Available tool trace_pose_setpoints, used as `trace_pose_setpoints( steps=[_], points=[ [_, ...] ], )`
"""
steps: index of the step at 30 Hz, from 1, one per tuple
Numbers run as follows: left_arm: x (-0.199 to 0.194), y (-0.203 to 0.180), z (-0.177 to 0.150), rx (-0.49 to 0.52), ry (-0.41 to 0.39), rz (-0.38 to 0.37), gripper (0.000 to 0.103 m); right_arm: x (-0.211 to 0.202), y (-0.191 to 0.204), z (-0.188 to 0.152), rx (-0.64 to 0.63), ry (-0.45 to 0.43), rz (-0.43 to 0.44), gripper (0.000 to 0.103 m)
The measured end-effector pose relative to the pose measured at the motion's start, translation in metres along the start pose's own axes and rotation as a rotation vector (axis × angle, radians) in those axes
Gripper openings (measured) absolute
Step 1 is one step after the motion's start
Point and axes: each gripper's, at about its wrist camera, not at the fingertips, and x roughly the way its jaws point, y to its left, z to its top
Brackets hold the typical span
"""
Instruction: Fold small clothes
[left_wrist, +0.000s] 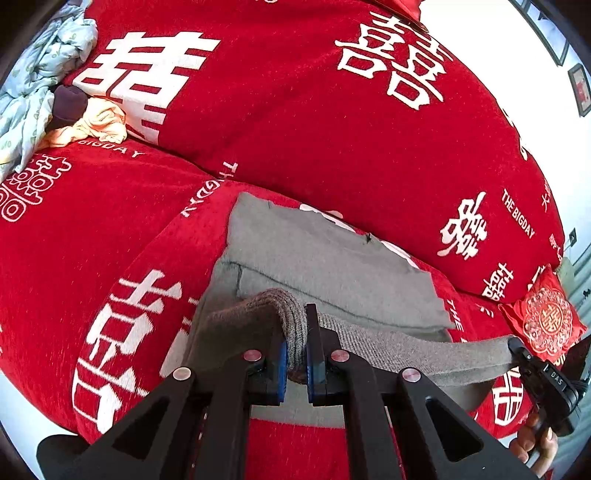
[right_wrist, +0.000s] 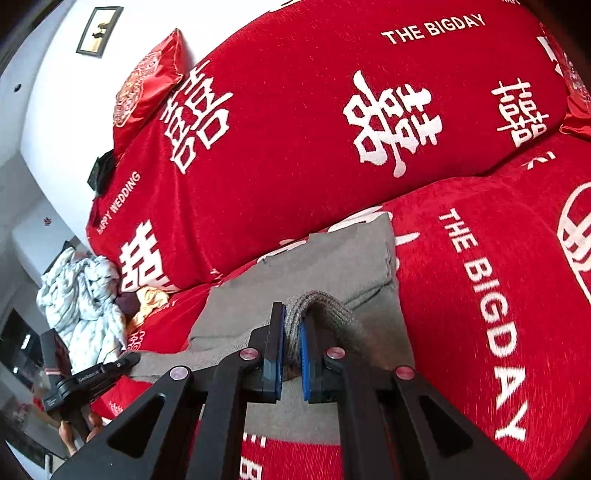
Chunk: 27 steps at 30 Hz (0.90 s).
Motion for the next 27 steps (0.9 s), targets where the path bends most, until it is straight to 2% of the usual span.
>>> trace_pose_setpoints(
  steps=[9, 15, 27],
  points=[
    [0.013, -0.004, 0.026, -0.011, 0.006, 0.044, 0.008, 0.028, 0.006, 0.024, -0.023, 0.010, -0.074, 0.008],
    [0.037, -0.012, 0.044, 0.027, 0.041, 0.094, 0.008, 0.050, 0.005, 0.039, -0.034, 0.042, -0.116, 0.008],
    [0.069, -0.028, 0.082, 0.047, 0.073, 0.102, 0.008, 0.078, 0.002, 0.067, -0.041, 0.076, -0.163, 0.007]
  ],
)
